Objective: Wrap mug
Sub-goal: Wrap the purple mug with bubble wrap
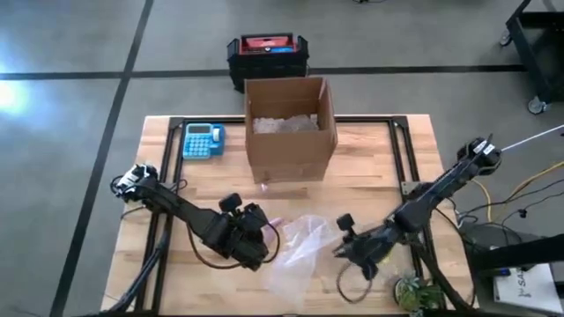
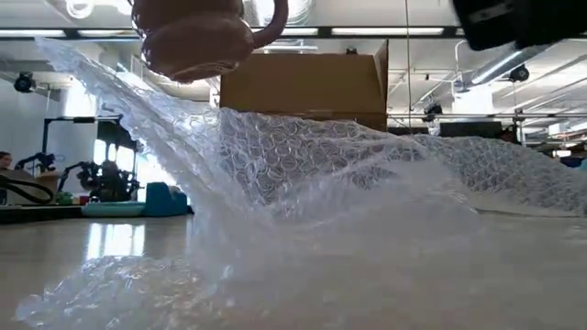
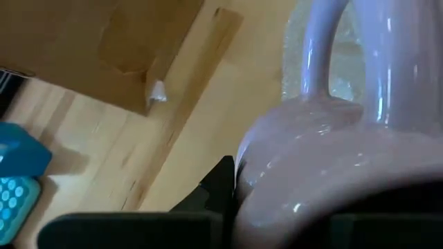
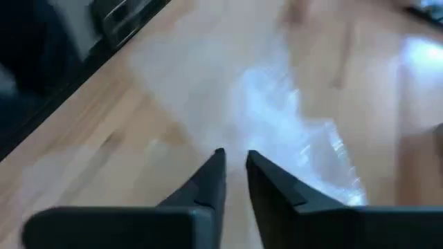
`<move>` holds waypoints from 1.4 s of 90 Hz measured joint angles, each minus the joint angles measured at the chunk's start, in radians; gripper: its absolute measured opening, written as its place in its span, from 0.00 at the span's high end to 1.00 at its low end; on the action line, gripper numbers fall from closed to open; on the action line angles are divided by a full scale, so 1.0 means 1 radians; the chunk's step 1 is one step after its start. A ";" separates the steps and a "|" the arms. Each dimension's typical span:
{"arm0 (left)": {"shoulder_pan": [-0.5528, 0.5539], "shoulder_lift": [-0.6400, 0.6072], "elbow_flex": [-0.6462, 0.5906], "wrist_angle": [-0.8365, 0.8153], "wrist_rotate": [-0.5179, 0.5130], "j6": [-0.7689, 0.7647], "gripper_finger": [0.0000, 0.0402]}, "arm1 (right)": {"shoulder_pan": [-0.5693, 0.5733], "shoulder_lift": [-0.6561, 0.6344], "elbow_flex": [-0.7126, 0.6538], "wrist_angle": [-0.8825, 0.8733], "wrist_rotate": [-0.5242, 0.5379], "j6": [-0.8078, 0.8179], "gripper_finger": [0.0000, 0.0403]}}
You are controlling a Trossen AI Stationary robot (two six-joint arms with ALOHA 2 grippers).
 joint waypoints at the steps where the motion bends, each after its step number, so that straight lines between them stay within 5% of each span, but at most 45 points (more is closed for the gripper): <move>1: 0.000 0.000 0.000 -0.001 0.000 0.000 0.93 | -0.009 0.003 0.000 0.001 -0.003 -0.001 0.79; 21: -0.003 0.000 -0.001 -0.001 0.002 0.006 0.93 | -0.149 0.104 -0.001 0.024 -0.150 -0.003 0.53; 38: -0.005 0.000 -0.002 0.001 0.007 0.015 0.93 | -0.177 0.186 -0.001 0.027 -0.164 -0.020 0.45; 51: -0.005 0.000 -0.002 0.006 0.010 0.015 0.93 | -0.169 0.213 -0.001 0.036 -0.168 -0.051 0.56; 69: -0.005 0.000 -0.003 0.009 0.011 0.014 0.93 | -0.169 0.180 0.014 0.015 -0.167 -0.073 0.96; 83: -0.007 0.001 0.029 0.007 0.051 0.025 0.93 | -0.170 0.122 0.097 -0.069 -0.090 -0.084 0.95; 108: -0.017 -0.005 0.271 -0.013 -0.015 0.120 0.93 | -0.207 0.097 0.280 -0.230 0.303 -0.151 0.99; 126: -0.017 -0.005 0.385 -0.011 -0.060 0.200 0.93 | -0.288 0.129 0.274 -0.190 0.351 -0.104 0.98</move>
